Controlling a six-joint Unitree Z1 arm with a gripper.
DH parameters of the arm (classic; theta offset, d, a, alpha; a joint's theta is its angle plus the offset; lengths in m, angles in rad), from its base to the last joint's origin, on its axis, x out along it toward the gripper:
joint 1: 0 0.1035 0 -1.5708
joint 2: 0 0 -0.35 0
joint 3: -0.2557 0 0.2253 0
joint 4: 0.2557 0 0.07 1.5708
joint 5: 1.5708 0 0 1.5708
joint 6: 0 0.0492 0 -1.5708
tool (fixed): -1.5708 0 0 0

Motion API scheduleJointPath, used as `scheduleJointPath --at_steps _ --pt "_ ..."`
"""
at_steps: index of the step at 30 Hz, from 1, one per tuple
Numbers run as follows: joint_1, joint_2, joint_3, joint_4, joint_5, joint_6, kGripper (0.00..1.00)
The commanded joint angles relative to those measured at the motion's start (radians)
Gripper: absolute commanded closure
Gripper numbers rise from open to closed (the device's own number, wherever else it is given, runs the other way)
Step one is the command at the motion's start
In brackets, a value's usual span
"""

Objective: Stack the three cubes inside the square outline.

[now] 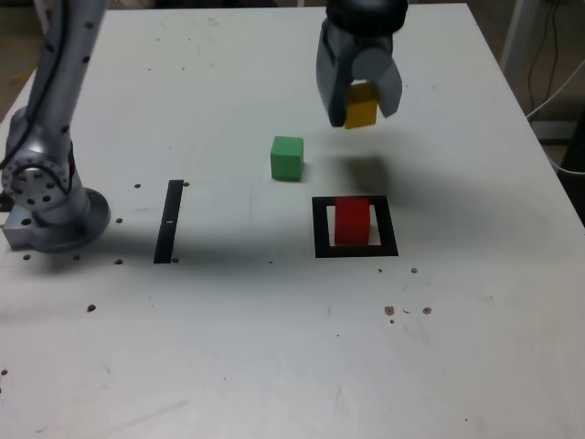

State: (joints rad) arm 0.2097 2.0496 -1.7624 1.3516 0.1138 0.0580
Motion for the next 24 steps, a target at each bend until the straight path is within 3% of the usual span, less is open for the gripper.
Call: scheduleJointPath --at_steps 1,4,10,17,24 --pt "-0.033 -0.028 -0.005 0.040 -0.012 0.011 0.69" --pt "-0.087 -0.071 0.014 0.081 -0.046 0.021 0.68" --pt "-0.162 -0.135 0.091 0.074 -0.091 0.016 0.68" --pt "-0.243 -0.153 0.088 0.075 -0.022 -0.066 0.67" --pt "-0.323 -0.116 0.061 0.083 0.006 -0.160 0.70"
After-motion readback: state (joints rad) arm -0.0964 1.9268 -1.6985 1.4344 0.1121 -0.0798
